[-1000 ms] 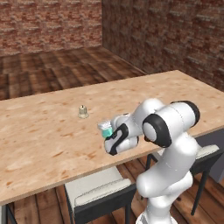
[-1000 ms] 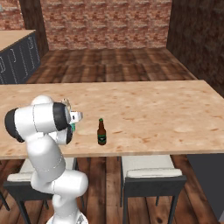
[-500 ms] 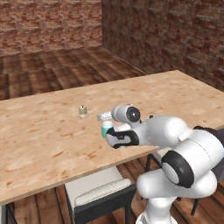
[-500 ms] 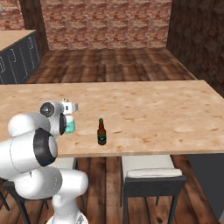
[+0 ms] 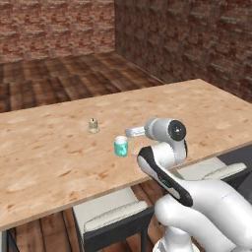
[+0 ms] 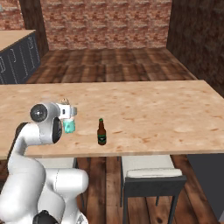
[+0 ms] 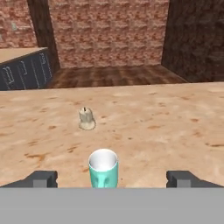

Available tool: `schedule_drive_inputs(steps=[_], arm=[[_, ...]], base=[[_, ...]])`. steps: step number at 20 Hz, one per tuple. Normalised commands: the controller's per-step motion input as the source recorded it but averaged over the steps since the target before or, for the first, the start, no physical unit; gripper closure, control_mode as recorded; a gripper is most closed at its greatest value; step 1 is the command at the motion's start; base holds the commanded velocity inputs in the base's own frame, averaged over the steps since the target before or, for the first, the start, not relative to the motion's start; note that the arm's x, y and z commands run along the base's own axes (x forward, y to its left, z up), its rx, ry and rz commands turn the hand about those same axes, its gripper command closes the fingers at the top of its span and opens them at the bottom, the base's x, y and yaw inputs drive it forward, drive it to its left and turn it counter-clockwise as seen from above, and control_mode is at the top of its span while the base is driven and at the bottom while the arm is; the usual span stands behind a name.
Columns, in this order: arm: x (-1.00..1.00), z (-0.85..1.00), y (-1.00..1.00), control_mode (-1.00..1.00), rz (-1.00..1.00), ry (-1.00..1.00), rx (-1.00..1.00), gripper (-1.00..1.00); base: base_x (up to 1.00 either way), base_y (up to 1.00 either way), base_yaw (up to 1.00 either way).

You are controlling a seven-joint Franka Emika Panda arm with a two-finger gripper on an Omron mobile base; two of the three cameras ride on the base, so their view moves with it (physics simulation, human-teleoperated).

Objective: Open the cabinet directly in front. Then move the beer and the mug to the dining counter with the candle on it.

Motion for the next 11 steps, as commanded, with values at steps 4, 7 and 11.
schedule_drive_inputs(steps=[4,7,11], arm=[[-1.00,0.00,-0.57,-1.00,-0.23,-0.20,0.14,-1.00],[-0.90,0.00,-0.42,-1.00,0.02,-0.42,0.25,-1.00],[-1.00,0.02,-0.16,-1.00,0.10,-0.49,0.13,-1.00]], base=[[0.00,0.00,0.00],[0.00,0.00,0.00],[0.00,0.00,0.00]])
